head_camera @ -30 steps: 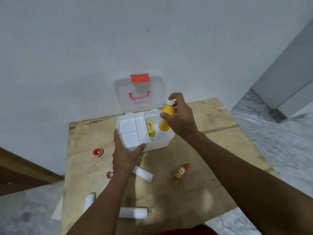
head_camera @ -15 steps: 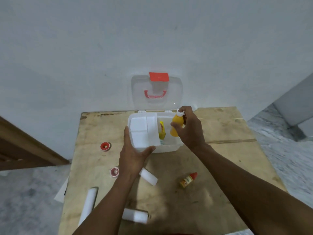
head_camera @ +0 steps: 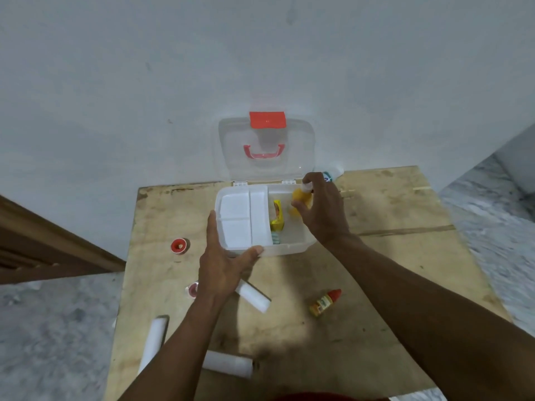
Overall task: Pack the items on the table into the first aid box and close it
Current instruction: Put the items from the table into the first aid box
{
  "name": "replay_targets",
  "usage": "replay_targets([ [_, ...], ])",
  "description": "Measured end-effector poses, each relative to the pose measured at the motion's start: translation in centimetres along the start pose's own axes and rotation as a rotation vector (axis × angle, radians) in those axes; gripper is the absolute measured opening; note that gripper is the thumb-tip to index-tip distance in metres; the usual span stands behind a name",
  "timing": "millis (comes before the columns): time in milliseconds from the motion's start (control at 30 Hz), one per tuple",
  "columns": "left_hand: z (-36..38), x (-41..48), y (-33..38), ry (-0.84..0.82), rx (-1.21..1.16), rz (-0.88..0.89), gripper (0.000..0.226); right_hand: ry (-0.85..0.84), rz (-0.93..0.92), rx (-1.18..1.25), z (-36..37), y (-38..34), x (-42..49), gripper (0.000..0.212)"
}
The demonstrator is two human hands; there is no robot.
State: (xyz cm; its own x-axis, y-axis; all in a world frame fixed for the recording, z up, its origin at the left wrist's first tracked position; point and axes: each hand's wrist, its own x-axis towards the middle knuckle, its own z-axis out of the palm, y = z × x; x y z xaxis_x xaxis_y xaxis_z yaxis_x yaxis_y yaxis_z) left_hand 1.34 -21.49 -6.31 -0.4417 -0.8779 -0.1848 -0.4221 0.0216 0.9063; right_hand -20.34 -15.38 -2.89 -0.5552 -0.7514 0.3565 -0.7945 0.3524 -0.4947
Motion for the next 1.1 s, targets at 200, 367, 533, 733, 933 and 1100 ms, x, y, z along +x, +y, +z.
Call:
replay_targets([
  [200, 0.0, 0.2, -0.2, 0.005, 0.004, 0.013, 0.113, -0.08, -0.024, -0.046, 0.7, -0.2, 0.0, 0.045],
  [367, 0.1, 0.2, -0.4, 0.014, 0.009, 0.009, 0.112, -0.112, 0.0, -0.107, 1.2, -0.5, 0.2, 0.045],
  [533, 0.3, 0.4, -0.4, 0.012, 0.009, 0.007, 0.111, -0.123, -0.002, -0.193, 1.5, -0.4, 0.1, 0.051],
  [733, 0.4, 0.4, -0.5, 0.017, 0.022, 0.025, 0.111, -0.136, -0.001, -0.185, 1.1, -0.3, 0.0, 0.049],
  [933, 0.3, 0.4, -0.5, 0.034, 0.052, 0.022, 0.113, -0.143, 0.044, -0.154, 0.7, -0.6, -0.1, 0.046],
  [1100, 0.3, 0.5, 0.0, 0.013, 0.057, 0.048, 0.115, -0.163, 0.049, -0.17, 0.5, -0.9, -0.1, 0.046],
])
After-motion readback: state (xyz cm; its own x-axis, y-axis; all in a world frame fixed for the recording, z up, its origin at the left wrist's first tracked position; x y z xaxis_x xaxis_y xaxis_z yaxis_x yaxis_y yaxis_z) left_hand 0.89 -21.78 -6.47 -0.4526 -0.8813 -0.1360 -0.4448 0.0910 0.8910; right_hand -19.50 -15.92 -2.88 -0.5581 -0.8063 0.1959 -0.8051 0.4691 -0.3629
